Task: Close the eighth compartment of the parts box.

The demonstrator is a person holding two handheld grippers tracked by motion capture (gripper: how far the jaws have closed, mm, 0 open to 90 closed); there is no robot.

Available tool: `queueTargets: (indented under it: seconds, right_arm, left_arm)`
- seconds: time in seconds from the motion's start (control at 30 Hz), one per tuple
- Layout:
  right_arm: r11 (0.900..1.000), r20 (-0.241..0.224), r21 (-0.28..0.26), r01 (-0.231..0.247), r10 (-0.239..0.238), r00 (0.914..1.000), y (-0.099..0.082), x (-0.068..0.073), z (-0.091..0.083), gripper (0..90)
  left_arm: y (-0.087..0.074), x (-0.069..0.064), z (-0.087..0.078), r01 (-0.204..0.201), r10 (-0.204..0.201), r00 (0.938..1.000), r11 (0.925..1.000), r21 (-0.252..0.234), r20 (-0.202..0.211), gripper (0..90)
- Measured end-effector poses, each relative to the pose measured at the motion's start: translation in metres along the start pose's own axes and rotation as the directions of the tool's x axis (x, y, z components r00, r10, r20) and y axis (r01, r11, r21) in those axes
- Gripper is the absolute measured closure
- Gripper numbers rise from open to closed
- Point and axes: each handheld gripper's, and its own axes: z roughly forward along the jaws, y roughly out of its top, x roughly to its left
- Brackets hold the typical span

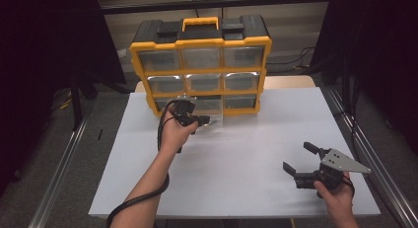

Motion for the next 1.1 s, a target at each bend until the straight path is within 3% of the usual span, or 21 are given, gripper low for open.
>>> queueTargets:
  seconds: [0.33,0.43,0.47,0.5,0.67,0.77,0.8,0.87,1.1]
  right_arm:
    - [1.0,0.003,-0.001,-0.001,0.001,1.0,0.0003,0.0004,-0.0007,0.2]
    - [1.0,0.0,0.0,-0.007,0.007,1.0,0.0003,0.0016,0.0001,0.2]
    - [1.0,-0.001,-0.004,-0.005,0.005,1.0,0.0004,0.0018,0.0005,0.2]
    - [1.0,-0.002,-0.004,-0.005,0.005,1.0,0.0004,0.0018,0.0005,0.2]
    - [1.0,-0.001,-0.003,-0.005,0.005,1.0,0.0004,0.0018,0.0001,0.2]
    - [1.0,-0.002,-0.005,-0.006,0.006,1.0,0.0006,0.0016,-0.0003,0.2]
    - [1.0,-0.002,-0.004,-0.007,0.007,1.0,0.0006,0.0013,-0.0004,0.2]
    - [1.0,-0.001,-0.004,-0.009,0.009,1.0,0.0006,0.0013,-0.0006,0.2]
    - [0.9999,0.001,-0.006,-0.011,0.011,0.9999,0.0009,0.0008,-0.0011,0.2]
  left_arm:
    - [-0.0013,-0.0013,0.0008,0.0,0.0,0.9999,0.9998,-0.021,-0.011,90.0]
    - [-0.0009,-0.001,0.0003,-0.026,0.026,0.9994,0.9997,-0.002,-0.024,90.0]
    - [-0.0011,-0.0012,0.0007,-0.025,0.025,0.9995,0.9997,-0.009,-0.022,90.0]
    - [-0.0014,-0.0035,0.0023,0.008,-0.008,0.9998,0.9993,-0.037,-0.02,90.0]
    - [-0.0001,-0.0028,0.0035,0.003,-0.004,0.9997,0.9993,-0.036,-0.025,90.0]
    - [0.0008,-0.0008,0.0028,-0.021,0.021,0.9992,0.9997,-0.014,-0.035,90.0]
    - [0.0008,-0.003,0.0043,0.002,-0.004,0.9992,0.9992,-0.04,-0.04,90.0]
    - [0.0013,-0.0027,0.0059,0.006,-0.008,0.9992,0.9985,-0.054,-0.038,90.0]
    - [0.0024,0.002,0.0055,0.023,-0.026,0.9983,0.9981,-0.056,-0.052,90.0]
